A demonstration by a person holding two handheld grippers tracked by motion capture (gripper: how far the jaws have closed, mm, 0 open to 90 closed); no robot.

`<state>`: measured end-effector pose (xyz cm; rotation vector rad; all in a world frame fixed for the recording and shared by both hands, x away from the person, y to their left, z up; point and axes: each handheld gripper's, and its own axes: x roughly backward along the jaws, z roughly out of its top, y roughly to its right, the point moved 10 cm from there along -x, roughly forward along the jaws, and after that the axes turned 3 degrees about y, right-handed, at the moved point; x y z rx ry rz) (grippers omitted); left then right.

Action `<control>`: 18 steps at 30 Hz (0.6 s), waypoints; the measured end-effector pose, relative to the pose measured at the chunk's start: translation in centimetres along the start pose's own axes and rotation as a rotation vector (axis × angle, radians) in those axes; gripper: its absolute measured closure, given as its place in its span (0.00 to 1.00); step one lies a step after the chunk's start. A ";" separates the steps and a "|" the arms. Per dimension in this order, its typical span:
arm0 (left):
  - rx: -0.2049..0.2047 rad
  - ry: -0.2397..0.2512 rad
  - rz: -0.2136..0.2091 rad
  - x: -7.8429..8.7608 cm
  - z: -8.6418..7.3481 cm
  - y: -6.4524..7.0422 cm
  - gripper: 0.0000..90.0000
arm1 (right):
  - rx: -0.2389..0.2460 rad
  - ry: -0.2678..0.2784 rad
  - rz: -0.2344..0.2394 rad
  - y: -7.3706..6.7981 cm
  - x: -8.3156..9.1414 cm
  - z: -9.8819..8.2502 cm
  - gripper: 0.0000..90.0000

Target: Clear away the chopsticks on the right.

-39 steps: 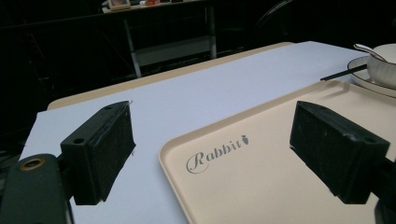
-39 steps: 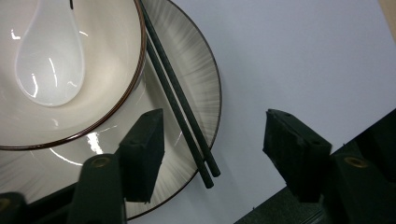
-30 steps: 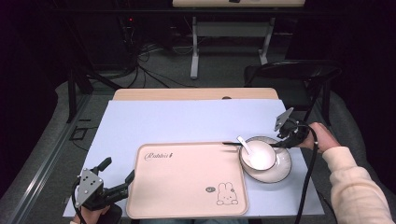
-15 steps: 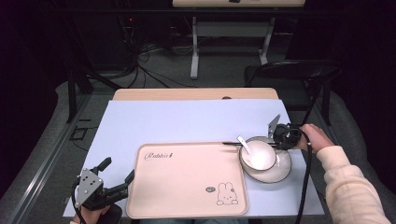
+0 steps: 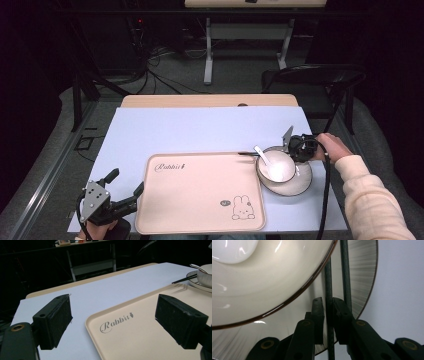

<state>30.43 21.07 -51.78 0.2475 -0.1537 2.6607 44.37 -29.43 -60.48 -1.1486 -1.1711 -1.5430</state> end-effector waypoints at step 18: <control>0.000 -0.001 0.001 0.0 0.0 0.0 0.15 | -0.047 0.074 -0.026 0.6 1.3 0.0 0.94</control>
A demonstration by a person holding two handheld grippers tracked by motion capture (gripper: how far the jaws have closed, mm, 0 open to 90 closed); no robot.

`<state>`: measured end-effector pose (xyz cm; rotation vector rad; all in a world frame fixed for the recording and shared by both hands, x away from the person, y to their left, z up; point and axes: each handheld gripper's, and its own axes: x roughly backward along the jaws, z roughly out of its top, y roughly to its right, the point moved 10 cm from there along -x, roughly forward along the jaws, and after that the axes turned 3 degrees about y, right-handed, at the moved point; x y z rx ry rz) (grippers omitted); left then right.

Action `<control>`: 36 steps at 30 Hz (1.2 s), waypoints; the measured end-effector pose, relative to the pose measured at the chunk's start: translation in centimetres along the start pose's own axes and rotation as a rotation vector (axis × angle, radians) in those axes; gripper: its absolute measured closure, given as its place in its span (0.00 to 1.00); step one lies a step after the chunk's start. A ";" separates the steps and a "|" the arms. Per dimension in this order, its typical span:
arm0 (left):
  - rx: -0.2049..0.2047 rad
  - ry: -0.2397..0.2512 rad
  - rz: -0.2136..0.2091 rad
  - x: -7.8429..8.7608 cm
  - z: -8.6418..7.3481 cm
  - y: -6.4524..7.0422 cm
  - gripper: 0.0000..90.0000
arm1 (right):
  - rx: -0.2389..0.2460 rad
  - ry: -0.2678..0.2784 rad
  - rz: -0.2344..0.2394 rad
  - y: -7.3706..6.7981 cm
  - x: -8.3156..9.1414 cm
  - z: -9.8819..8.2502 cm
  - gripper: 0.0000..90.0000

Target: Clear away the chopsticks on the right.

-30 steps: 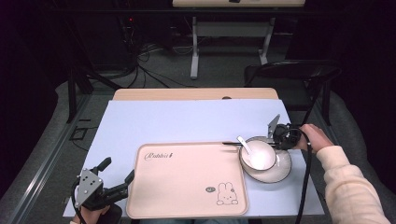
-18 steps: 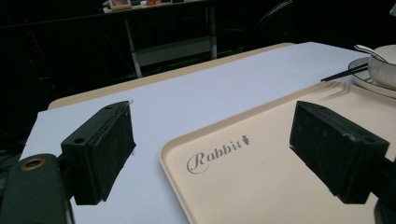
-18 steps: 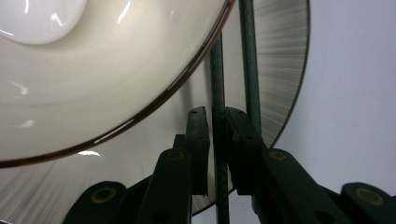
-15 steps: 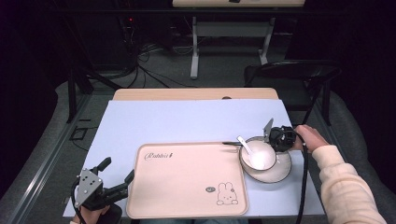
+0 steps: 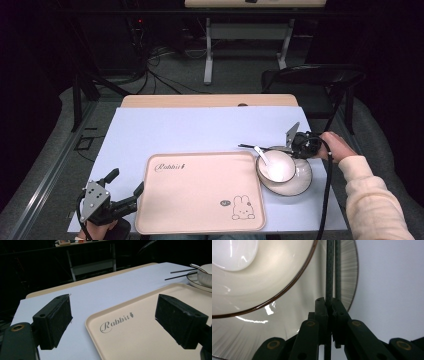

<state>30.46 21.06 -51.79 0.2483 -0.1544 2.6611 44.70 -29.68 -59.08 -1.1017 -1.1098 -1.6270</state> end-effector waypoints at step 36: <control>0.003 0.005 0.000 0.1 0.1 -0.1 0.15 | -0.565 0.028 -0.120 -4.5 9.3 7.0 0.95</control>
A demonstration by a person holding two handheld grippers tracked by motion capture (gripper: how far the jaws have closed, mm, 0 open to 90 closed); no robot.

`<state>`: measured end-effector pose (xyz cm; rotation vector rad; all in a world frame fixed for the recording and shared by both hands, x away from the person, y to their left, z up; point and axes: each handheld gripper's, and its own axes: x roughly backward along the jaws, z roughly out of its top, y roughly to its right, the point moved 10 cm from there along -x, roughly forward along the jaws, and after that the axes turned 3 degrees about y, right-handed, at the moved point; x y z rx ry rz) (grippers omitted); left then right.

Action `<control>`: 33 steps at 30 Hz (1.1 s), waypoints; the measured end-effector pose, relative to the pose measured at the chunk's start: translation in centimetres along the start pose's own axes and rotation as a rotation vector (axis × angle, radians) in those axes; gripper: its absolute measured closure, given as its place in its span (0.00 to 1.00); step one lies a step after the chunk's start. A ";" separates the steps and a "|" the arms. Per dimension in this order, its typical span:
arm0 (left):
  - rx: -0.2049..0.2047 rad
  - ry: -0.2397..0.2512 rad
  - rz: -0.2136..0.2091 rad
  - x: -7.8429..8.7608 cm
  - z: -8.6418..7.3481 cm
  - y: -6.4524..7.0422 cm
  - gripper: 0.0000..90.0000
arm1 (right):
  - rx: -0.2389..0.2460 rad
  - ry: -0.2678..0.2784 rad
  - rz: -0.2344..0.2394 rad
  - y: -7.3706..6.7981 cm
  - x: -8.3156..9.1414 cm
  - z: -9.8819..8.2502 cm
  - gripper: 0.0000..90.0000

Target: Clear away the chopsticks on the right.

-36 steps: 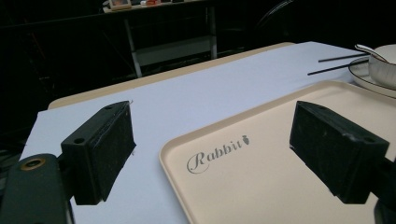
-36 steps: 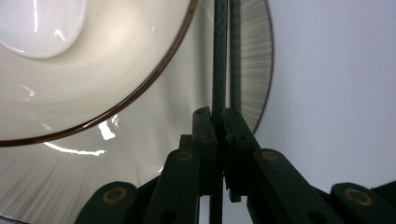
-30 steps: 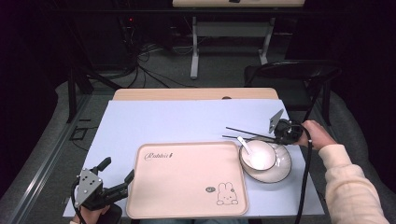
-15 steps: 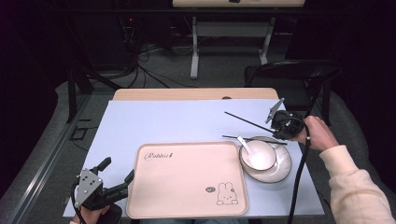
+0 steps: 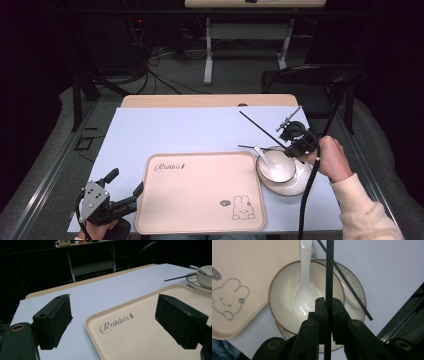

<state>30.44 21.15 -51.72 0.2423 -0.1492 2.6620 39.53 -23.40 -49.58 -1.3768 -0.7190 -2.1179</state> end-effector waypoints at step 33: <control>0.004 0.006 -0.002 0.0 0.0 0.0 0.15 | -0.214 0.046 0.176 -12.2 -4.8 0.2 0.94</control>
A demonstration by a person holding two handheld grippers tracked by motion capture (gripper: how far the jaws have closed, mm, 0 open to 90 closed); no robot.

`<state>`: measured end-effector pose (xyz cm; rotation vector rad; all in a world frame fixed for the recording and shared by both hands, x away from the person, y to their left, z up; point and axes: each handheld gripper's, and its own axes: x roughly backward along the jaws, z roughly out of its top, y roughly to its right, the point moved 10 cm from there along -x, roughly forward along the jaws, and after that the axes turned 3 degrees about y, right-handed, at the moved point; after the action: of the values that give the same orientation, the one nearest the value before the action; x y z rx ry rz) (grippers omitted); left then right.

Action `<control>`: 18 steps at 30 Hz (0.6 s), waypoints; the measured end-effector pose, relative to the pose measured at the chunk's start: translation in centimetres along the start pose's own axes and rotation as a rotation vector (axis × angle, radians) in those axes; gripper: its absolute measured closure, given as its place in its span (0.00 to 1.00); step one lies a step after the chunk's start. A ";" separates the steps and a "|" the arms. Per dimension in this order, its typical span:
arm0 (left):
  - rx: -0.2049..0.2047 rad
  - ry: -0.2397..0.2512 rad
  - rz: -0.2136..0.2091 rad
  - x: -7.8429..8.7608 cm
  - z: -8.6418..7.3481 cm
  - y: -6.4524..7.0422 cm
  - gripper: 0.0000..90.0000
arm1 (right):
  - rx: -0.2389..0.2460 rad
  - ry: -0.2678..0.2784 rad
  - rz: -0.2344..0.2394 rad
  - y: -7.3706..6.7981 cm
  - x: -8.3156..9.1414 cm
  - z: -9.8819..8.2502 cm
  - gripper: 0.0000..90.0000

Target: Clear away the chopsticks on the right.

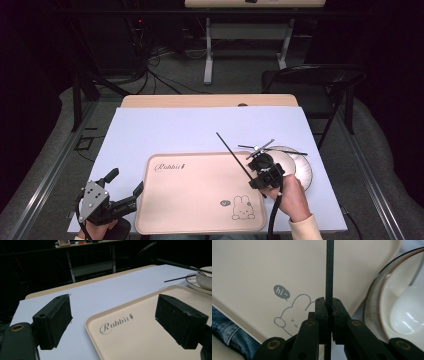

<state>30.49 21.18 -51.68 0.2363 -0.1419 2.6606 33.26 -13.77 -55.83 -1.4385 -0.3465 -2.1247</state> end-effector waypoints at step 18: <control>-0.002 0.002 -0.003 0.0 0.0 0.0 0.15 | -0.005 -0.142 -0.046 -1.8 -5.3 -2.6 0.94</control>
<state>30.49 21.16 -51.66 0.2329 -0.1431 2.6572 31.74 -12.01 -61.52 -1.6031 -0.4322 -2.0650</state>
